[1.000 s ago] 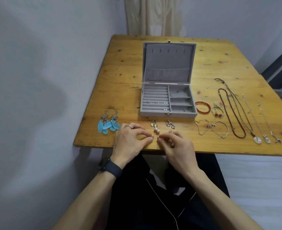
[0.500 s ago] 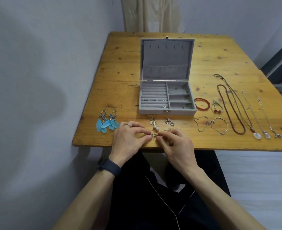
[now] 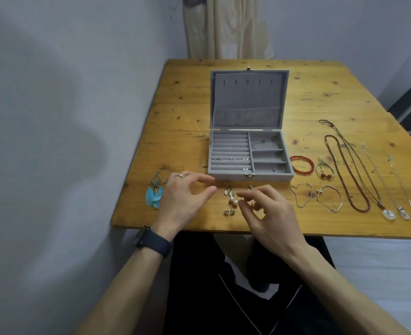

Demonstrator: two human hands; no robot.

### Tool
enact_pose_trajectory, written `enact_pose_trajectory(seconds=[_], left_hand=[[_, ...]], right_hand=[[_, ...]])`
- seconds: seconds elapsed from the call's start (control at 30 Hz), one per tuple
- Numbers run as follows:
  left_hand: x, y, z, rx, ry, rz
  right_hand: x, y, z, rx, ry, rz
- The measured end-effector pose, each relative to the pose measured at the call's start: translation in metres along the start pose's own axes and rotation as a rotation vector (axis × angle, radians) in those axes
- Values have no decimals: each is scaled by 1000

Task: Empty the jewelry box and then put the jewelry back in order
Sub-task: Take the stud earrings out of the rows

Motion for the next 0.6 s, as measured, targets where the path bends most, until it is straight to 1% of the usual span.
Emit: enact_pose_trajectory(seconds=[0.07,0.13,0.3,0.4,0.5,0.6], left_hand=[[19,2,-4,37,28,7],[39,5,-5,109,30,17],[75,12,5,394,-20,52],[85,14,12,533,-98,74],[87,12,14,569,-136,85],[86,12,14,575,-118,102]], right_hand=[[23,0,-2,-27,42,-14],[49,2,1,-71,42,1],[103,9,16,-274,-45,58],[120,12,25,-427,-151,49],[128,13,31,-494,-252,20],[130,13,33,-494,-228,-52]])
Point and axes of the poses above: each hand's wrist, its own x-axis towards the middle knuckle, its own z-axis out of the palm, y = z × x, the point moved 2 cm from there along x, towards the middle knuckle, and after that the axes turned 3 degrees about x, right-handed, at the moved point
